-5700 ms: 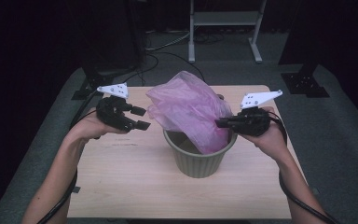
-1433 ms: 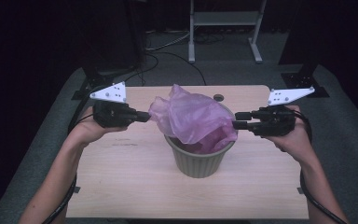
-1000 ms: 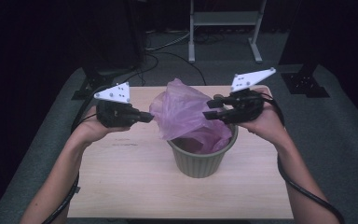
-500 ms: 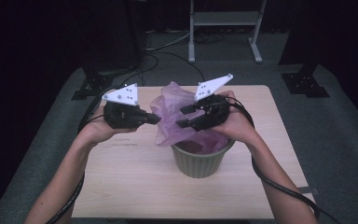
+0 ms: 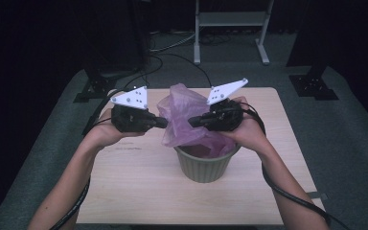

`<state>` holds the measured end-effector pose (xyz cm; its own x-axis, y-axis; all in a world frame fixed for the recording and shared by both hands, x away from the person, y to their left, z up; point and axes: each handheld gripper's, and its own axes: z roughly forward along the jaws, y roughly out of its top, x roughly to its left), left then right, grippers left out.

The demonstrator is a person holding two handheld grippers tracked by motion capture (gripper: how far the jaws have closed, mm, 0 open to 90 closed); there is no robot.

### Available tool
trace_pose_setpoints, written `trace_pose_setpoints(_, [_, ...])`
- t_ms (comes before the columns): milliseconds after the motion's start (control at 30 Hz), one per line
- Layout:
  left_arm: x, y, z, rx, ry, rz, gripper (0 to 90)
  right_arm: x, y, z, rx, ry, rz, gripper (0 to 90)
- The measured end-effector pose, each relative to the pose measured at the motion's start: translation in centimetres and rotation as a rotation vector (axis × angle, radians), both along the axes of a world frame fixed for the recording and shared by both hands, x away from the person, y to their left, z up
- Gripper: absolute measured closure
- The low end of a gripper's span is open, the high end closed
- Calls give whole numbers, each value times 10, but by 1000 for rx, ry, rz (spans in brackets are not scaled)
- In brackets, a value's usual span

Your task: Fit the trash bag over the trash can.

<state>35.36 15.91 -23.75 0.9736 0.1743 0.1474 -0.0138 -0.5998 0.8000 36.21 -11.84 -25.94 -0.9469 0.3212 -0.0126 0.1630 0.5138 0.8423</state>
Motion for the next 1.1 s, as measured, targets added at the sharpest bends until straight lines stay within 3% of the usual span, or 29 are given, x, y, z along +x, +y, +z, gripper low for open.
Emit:
trace_pose_setpoints(67, [1,-1,0,-3,0,-5,900,-1,-6,1,13,-2,-10,900])
trace_pose_setpoints(133, [1,-5,1,-4,-1,-14,900,-2,-5,2,28,10,25,775])
trace_pose_setpoints(300, [-2,-17,1,-3,-2,-42,900,-9,10,3,14,-44,67,597])
trace_pose_setpoints(400, [-4,-19,2,2,-5,-54,900,-10,20,0,-35,-95,63,568])
trace_pose_setpoints(500, [-6,-21,3,4,-9,-61,900,-11,26,-2,-53,-106,61,599])
trace_pose_setpoints(733, [-7,-21,3,1,-9,-65,900,-14,34,-2,-62,-109,43,888])
trace_pose_setpoints(833, [-6,-18,4,7,-13,-55,900,-14,31,-1,-60,-102,34,900])
trace_pose_setpoints(1100, [-2,-7,1,4,-7,-20,900,-13,8,1,7,-63,13,900])
